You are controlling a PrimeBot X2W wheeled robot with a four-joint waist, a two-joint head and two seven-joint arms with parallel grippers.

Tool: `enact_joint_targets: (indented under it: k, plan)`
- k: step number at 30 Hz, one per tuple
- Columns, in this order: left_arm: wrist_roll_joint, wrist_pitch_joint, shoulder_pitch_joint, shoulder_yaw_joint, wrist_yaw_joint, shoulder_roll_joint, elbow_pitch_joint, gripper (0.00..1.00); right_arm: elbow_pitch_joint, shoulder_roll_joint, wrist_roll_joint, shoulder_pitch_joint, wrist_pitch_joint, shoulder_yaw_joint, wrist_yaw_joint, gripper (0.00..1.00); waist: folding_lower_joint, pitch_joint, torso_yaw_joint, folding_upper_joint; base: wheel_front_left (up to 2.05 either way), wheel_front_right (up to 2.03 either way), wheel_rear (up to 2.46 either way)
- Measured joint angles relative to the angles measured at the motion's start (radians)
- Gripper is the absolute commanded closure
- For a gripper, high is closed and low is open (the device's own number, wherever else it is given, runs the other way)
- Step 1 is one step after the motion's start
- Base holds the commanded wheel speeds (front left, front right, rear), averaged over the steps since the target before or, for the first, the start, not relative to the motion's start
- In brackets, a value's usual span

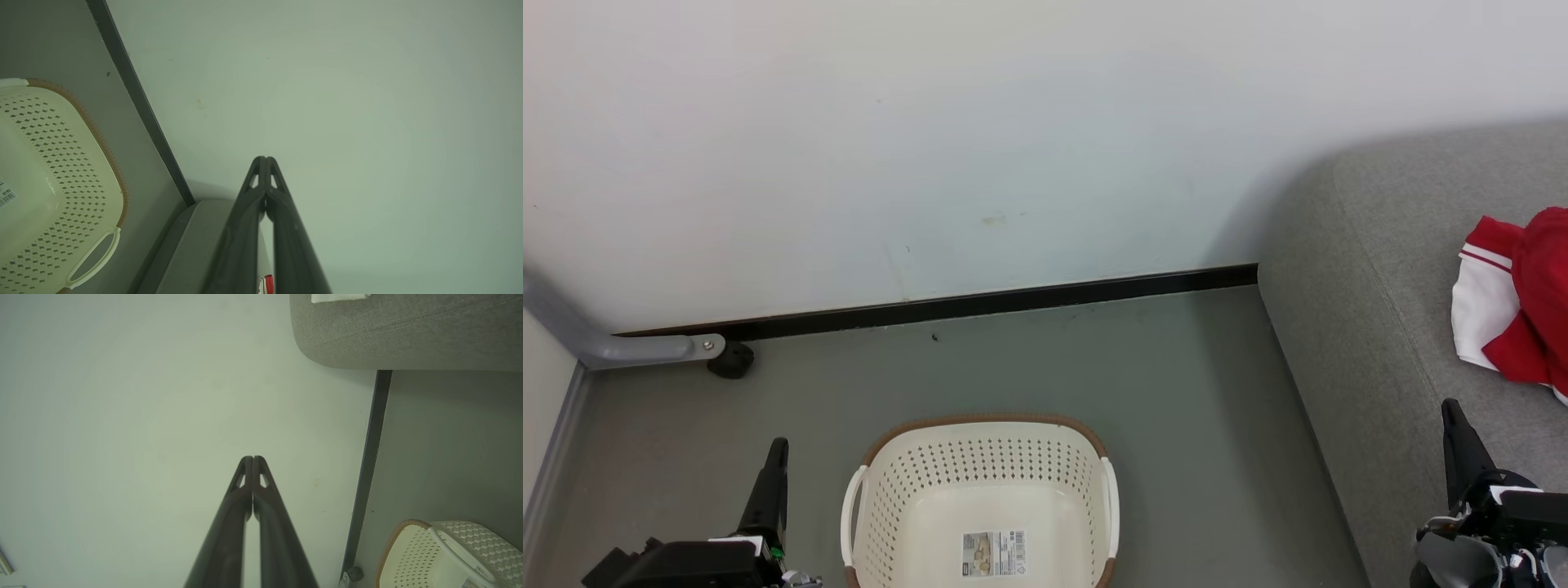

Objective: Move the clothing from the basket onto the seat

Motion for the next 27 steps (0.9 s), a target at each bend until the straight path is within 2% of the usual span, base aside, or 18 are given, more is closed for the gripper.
enact_joint_targets:
  k: [27]
  plan:
    - [-0.004, 0.000, 0.000, 0.000, 0.000, 0.000, -0.002, 1.00, 0.000, 0.000, 0.000, 0.000, 0.000, 0.000, 0.000, 1.00, -0.0001, 0.000, 0.000, 0.0000, 0.00, 0.00, 0.00]
